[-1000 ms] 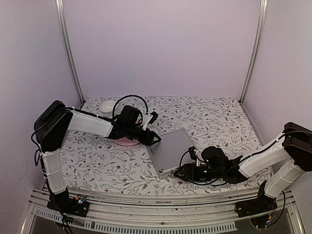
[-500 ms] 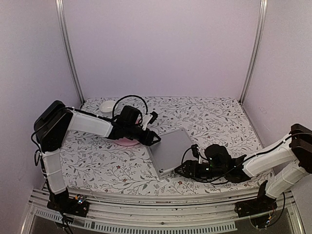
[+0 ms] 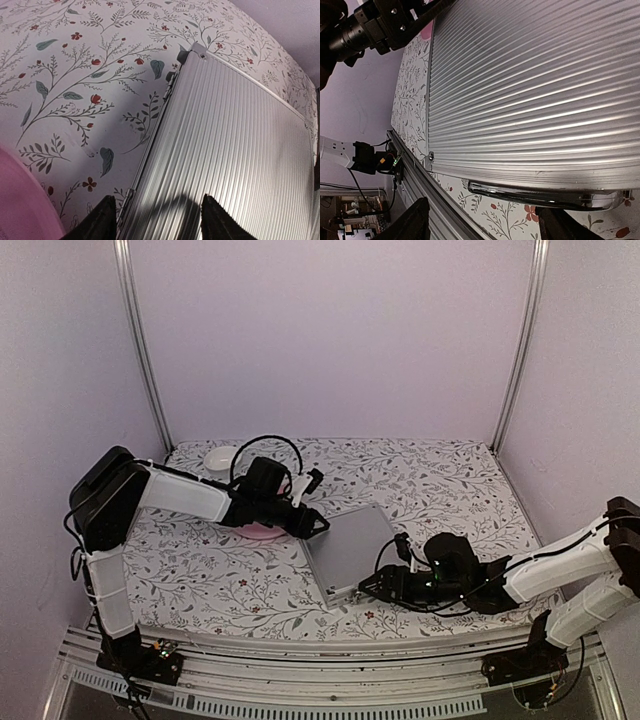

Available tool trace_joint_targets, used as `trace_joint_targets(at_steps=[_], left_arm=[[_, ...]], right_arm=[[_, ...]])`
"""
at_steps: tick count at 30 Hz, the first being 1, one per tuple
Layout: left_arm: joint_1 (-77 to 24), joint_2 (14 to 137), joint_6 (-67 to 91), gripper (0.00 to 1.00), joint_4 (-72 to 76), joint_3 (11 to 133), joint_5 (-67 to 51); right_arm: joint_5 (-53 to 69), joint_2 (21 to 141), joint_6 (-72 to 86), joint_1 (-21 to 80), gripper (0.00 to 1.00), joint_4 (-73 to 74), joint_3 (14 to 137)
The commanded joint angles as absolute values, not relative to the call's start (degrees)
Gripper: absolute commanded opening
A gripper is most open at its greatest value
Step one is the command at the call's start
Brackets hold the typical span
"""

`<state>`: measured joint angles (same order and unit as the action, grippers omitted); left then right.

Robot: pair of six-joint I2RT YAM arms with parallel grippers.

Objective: Pack up texas hold em set

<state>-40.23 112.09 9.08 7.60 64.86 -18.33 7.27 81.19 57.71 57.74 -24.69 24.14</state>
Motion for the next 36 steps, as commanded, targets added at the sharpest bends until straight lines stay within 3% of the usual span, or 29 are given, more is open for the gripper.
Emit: trace_joint_targets(at_steps=[1, 36], left_arm=[[-41.1, 113.3, 10.5, 0.57, 4.0, 63.5, -20.4], [-42.7, 113.4, 11.0, 0.54, 4.4, 63.2, -20.8]], right_arm=[[5.7, 80.4, 57.8, 57.5, 0.73, -26.1, 25.2], [3.5, 79.3, 61.8, 57.5, 0.73, -30.8, 24.6]])
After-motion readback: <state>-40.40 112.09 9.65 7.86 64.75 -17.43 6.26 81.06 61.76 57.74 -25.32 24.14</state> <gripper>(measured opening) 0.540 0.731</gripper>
